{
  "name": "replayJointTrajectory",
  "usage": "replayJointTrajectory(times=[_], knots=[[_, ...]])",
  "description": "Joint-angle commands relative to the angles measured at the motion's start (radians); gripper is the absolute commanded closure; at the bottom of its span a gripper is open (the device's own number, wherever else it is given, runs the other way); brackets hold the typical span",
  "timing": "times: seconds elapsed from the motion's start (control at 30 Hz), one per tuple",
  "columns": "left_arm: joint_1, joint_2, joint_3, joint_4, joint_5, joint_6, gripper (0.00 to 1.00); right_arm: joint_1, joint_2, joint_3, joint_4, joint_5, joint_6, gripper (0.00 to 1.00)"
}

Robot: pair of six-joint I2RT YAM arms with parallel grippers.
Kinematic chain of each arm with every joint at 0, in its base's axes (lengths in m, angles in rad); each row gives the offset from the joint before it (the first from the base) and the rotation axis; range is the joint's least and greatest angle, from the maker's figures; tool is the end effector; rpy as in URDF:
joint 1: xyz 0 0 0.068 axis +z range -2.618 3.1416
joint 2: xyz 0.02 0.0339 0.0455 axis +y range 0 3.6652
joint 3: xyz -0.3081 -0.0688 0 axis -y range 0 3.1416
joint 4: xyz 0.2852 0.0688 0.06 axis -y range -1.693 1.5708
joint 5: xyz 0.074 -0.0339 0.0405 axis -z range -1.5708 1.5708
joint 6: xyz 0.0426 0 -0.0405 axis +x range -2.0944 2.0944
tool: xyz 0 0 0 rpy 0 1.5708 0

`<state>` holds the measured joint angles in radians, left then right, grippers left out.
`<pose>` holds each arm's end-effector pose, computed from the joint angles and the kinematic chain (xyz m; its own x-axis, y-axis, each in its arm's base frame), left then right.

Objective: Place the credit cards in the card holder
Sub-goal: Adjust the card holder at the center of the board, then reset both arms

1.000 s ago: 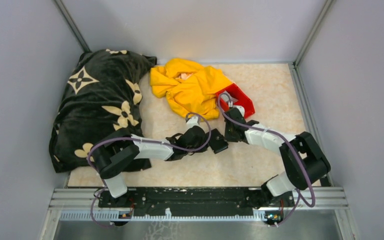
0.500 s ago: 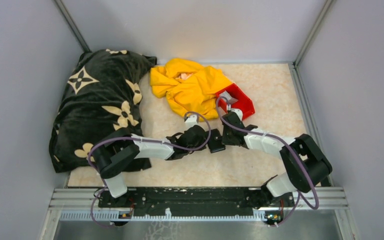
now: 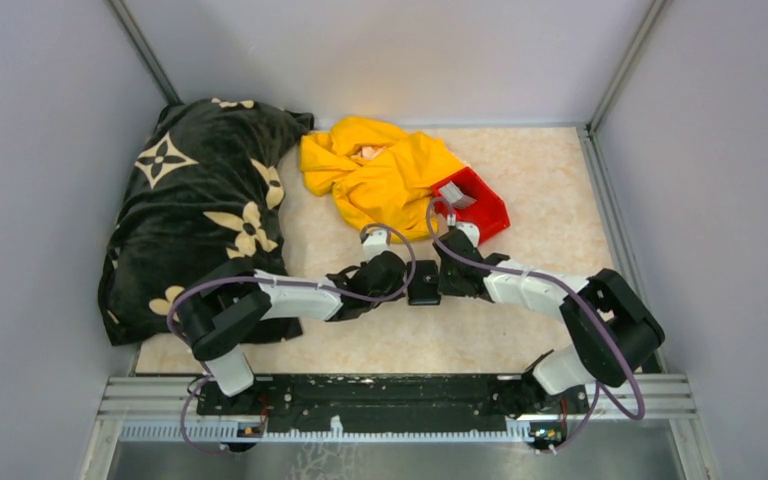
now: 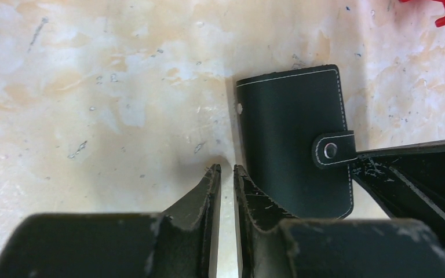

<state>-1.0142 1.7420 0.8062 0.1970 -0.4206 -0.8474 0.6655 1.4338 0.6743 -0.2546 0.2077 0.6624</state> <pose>0.2120 -0.3079 0.1471 -0.6969 -0.1751 -0.6954 0.1408 0.9174 -0.3721 0.2313 0.1704 0.1676 -0.8455 0.1014 -0.5243 0.0019 0.9824 0.1869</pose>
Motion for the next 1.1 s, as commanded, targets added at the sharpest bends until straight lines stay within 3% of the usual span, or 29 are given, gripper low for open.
replayJointTrajectory(times=[0.0, 0.13, 0.27, 0.43, 0.53, 0.57, 0.73, 0.93, 1.07], knots=[[0.006, -0.041, -0.030, -0.072, -0.035, 0.014, 0.79, 0.014, -0.024, -0.005, -0.057, 0.040, 0.019, 1.00], [0.006, -0.095, -0.027, -0.123, -0.081, 0.015, 0.78, 0.015, -0.057, 0.020, -0.098, 0.114, 0.004, 0.99], [0.006, -0.182, -0.004, -0.211, -0.151, 0.049, 0.71, 0.014, -0.139, 0.048, -0.125, 0.189, -0.037, 0.87], [0.006, -0.334, -0.009, -0.296, -0.290, 0.121, 0.35, 0.014, -0.262, 0.098, -0.150, 0.337, -0.101, 0.71], [0.008, -0.414, -0.024, -0.301, -0.377, 0.186, 0.07, 0.006, -0.318, 0.118, -0.157, 0.438, -0.123, 0.43], [0.010, -0.433, -0.030, -0.301, -0.400, 0.205, 0.02, 0.001, -0.333, 0.124, -0.159, 0.471, -0.142, 0.39], [0.061, -0.505, -0.095, -0.198, -0.449, 0.289, 0.01, 0.000, -0.399, 0.099, -0.093, 0.634, -0.235, 0.02], [0.125, -0.570, -0.193, -0.105, -0.514, 0.307, 0.00, 0.000, -0.439, 0.081, -0.077, 0.654, -0.205, 0.01], [0.141, -0.543, -0.270, 0.114, -0.609, 0.476, 0.00, 0.000, -0.456, 0.056, -0.068, 0.698, -0.145, 0.01]])
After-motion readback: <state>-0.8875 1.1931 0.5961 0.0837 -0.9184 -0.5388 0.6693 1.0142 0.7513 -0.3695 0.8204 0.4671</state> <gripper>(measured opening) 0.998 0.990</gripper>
